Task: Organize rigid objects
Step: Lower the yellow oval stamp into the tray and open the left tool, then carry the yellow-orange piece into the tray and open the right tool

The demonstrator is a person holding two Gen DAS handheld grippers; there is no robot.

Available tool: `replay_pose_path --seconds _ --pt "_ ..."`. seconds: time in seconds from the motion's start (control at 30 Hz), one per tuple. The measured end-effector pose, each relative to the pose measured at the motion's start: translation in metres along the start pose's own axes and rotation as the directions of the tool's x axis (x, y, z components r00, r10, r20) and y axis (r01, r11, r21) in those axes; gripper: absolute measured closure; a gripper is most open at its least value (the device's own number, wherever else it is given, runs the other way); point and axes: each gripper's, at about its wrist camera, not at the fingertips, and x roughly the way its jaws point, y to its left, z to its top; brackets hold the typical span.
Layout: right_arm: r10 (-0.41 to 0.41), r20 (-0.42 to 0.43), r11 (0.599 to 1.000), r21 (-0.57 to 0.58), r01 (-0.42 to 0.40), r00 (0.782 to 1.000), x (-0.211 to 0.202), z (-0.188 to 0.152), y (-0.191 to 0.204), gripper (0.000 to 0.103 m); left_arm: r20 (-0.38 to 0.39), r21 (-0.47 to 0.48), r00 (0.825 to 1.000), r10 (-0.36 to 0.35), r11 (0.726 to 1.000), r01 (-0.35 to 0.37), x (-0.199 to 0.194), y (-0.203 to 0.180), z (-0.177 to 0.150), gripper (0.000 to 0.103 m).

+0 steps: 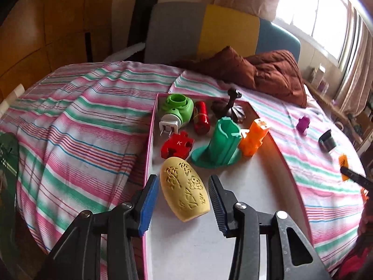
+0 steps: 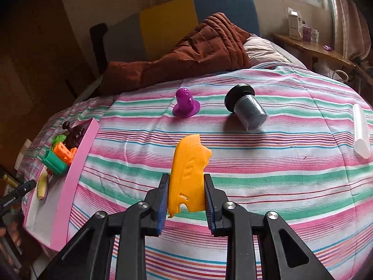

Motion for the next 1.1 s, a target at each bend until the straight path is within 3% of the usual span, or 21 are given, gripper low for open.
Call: replay_pose_path --seconds 0.17,0.5,0.73,0.9,1.1 --pt "0.082 -0.042 0.996 -0.014 -0.083 0.996 0.005 -0.006 0.014 0.076 -0.009 -0.007 0.997 -0.082 0.997 0.082 -0.007 -0.004 -0.004 0.059" --pt "0.232 -0.109 0.960 -0.137 -0.246 0.967 0.001 -0.019 0.087 0.076 -0.027 0.033 0.993 -0.113 0.993 0.114 -0.011 -0.017 -0.011 0.059" --pt "0.338 -0.147 0.915 -0.182 -0.361 0.930 -0.001 -0.013 0.151 0.075 -0.041 0.010 0.991 -0.124 0.992 0.124 -0.014 -0.007 -0.004 0.059" --pt "0.331 -0.202 0.891 -0.254 -0.376 0.922 0.013 -0.015 0.200 0.075 -0.066 0.022 0.988 -0.137 0.990 0.139 -0.016 -0.003 -0.006 0.059" --pt "0.323 -0.278 0.888 -0.241 -0.391 0.905 0.043 -0.020 0.234 0.076 -0.043 0.003 0.990 -0.132 0.991 0.133 -0.022 0.005 -0.005 0.059"
